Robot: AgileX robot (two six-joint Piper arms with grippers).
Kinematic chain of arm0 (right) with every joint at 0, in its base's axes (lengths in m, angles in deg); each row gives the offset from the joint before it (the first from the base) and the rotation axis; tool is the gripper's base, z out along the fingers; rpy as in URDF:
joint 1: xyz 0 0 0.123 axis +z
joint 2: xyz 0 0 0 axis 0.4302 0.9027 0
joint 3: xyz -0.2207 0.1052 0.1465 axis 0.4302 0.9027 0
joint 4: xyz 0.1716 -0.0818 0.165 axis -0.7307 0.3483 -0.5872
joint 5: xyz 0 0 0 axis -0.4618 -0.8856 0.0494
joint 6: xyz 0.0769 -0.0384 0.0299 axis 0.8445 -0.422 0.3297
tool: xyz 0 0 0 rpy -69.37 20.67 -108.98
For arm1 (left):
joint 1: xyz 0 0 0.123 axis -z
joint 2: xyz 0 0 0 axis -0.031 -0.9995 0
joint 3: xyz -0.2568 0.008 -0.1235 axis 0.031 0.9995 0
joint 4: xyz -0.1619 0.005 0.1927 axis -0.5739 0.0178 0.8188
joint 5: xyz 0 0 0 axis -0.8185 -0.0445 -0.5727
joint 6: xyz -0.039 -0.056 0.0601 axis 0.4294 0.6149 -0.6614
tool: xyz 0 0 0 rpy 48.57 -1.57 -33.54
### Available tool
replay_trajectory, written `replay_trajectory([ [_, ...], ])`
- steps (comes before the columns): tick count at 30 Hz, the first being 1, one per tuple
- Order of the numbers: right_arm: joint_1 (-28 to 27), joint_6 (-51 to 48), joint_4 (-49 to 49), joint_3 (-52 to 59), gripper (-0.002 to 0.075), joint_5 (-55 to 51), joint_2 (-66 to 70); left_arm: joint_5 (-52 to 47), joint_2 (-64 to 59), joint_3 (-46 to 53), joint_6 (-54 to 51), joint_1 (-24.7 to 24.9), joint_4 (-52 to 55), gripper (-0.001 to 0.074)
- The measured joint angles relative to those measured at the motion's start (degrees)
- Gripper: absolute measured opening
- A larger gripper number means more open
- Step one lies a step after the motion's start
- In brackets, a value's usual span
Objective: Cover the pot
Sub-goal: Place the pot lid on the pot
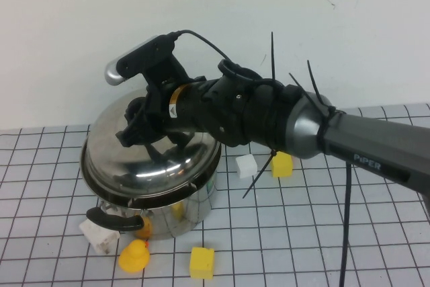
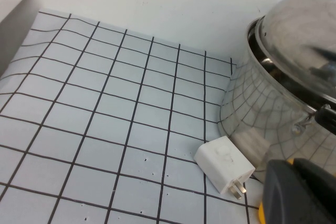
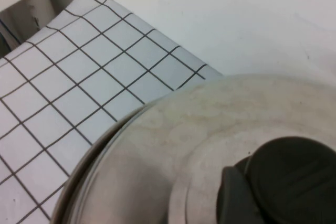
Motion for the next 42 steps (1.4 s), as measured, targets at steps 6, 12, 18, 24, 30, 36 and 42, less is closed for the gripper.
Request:
replay_trajectory([
  [6, 0.14, -0.09, -0.94, -0.41, 0.0356, -0.1, 1.2, 0.0, 0.0, 0.0, 0.0, 0.0, 0.0, -0.0003],
  [12, 0.14, -0.12, -1.22, -0.41, 0.0356, 0.96, 1.81, 0.0, 0.0, 0.0, 0.0, 0.0, 0.0, -0.0003],
  [18, 0.23, -0.12, -1.91, -0.41, 0.0356, 1.21, 2.08, 0.0, 0.0, 0.0, 0.0, 0.0, 0.0, -0.0003],
  [24, 0.23, -0.12, -2.32, -0.41, 0.0356, 1.25, 2.08, 0.0, 0.0, 0.0, 0.0, 0.0, 0.0, -0.0003],
  [30, 0.26, -0.22, -2.32, -0.41, 0.0356, 1.77, 2.08, 0.0, 0.0, 0.0, 0.0, 0.0, 0.0, -0.0003],
  [36, 0.26, -0.22, -2.41, -0.41, 0.0356, 2.85, 2.08, 0.0, 0.0, 0.0, 0.0, 0.0, 0.0, -0.0003],
  [42, 0.26, -0.22, -2.56, -0.41, 0.0356, 3.52, 2.08, 0.0, 0.0, 0.0, 0.0, 0.0, 0.0, -0.0003],
])
